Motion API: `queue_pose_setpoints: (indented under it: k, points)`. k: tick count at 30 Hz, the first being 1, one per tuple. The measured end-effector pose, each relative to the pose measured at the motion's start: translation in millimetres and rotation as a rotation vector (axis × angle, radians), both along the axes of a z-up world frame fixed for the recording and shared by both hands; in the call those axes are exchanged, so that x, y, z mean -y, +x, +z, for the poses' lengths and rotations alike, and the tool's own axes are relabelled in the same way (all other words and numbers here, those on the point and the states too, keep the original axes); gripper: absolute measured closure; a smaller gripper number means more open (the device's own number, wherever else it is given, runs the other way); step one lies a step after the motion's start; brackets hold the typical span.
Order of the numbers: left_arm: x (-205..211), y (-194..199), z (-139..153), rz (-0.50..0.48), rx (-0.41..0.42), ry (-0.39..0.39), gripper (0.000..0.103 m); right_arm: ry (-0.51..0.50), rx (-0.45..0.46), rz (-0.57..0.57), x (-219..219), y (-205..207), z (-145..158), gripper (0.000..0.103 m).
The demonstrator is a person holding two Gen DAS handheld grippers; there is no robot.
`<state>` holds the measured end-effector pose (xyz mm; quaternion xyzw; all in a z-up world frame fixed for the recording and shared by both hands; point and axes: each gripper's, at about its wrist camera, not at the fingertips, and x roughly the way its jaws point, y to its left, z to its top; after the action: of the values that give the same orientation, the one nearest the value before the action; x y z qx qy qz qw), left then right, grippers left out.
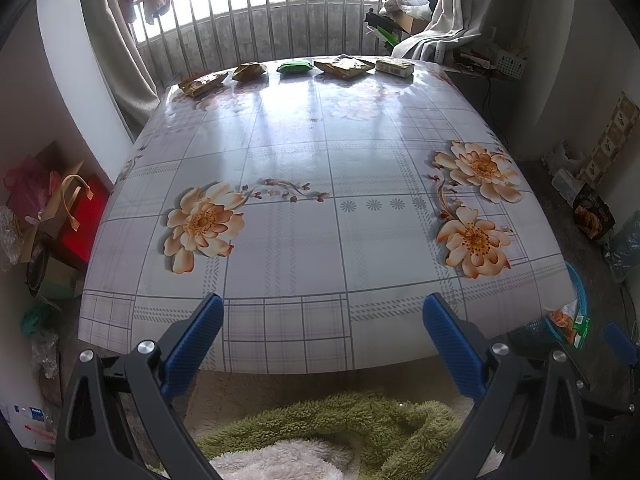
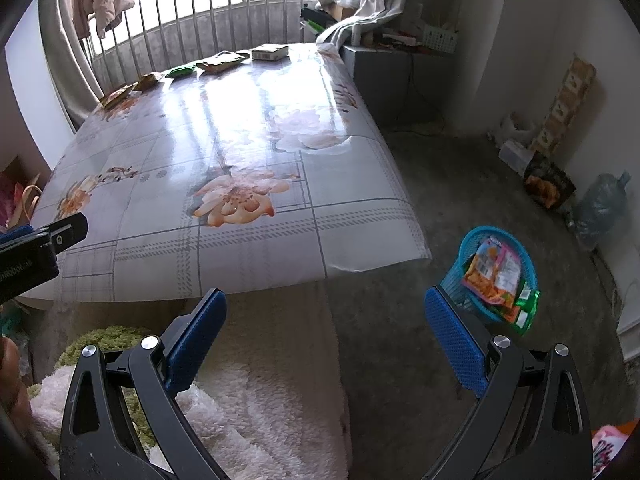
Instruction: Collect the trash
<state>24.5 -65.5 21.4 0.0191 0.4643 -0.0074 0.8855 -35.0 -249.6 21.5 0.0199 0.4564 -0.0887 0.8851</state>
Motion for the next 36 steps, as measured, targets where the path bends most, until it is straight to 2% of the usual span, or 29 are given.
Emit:
queue_pose_setpoints:
  k: [36]
  points:
    - [-0.7, 1.3, -4.0, -0.007, -0.028, 0.013, 0.005, 0.017, 0.003, -0.003, -7.0, 0.6, -1.4, 0.008]
